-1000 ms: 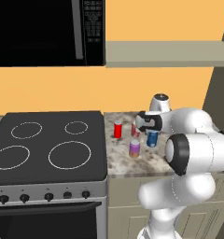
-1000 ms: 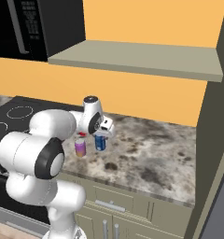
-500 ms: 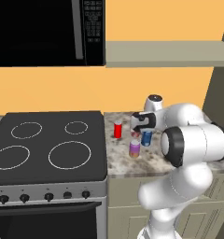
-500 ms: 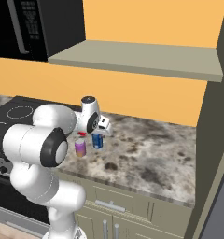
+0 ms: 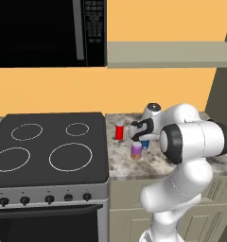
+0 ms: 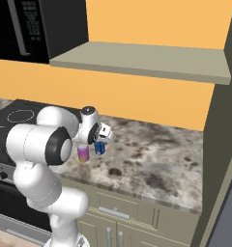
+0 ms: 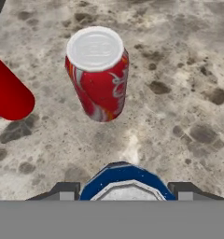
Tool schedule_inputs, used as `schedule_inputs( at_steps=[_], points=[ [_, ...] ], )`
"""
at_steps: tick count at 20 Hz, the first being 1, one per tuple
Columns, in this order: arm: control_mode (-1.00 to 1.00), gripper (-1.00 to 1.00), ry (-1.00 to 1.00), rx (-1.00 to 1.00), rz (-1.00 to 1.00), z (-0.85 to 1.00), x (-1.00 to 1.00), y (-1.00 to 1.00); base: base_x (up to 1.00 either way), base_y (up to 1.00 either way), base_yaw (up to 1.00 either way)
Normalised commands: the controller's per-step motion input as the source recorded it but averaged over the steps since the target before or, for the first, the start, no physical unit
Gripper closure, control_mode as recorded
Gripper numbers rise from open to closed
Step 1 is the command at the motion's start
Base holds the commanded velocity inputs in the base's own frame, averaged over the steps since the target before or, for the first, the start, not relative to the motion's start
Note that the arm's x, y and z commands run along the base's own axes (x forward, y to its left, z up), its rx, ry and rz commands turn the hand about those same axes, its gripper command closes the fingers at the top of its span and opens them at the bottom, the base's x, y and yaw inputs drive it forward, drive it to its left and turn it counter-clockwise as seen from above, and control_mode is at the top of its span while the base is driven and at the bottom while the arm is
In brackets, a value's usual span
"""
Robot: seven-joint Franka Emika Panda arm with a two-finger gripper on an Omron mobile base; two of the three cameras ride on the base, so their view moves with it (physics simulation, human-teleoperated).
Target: Four empty soda cans are scattered around the kitchen. Gather all the cans and cluster them next to the stove for recycling.
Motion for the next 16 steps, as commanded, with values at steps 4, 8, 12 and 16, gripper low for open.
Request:
schedule_inputs(
  at_steps=[4, 8, 12, 16],
  points=[
    [-1.0, 1.0, -0.02, 0.0, 0.0, -0.19, 0.12, 0.08, 0.0, 0.0, 0.0],
    [-1.0, 1.0, 0.0, 0.04, 0.0, -0.19, 0.05, 0.07, 0.0, 0.0, 0.0],
    [-1.0, -1.0, 0.05, 0.03, 0.0, -0.21, -0.03, 0.06, 0.0, 0.0, 0.0],
    [-1.0, -1.0, 0.03, 0.0, 0.0, -0.08, -0.13, 0.0, 0.0, 0.0, 0.0]
  ],
)
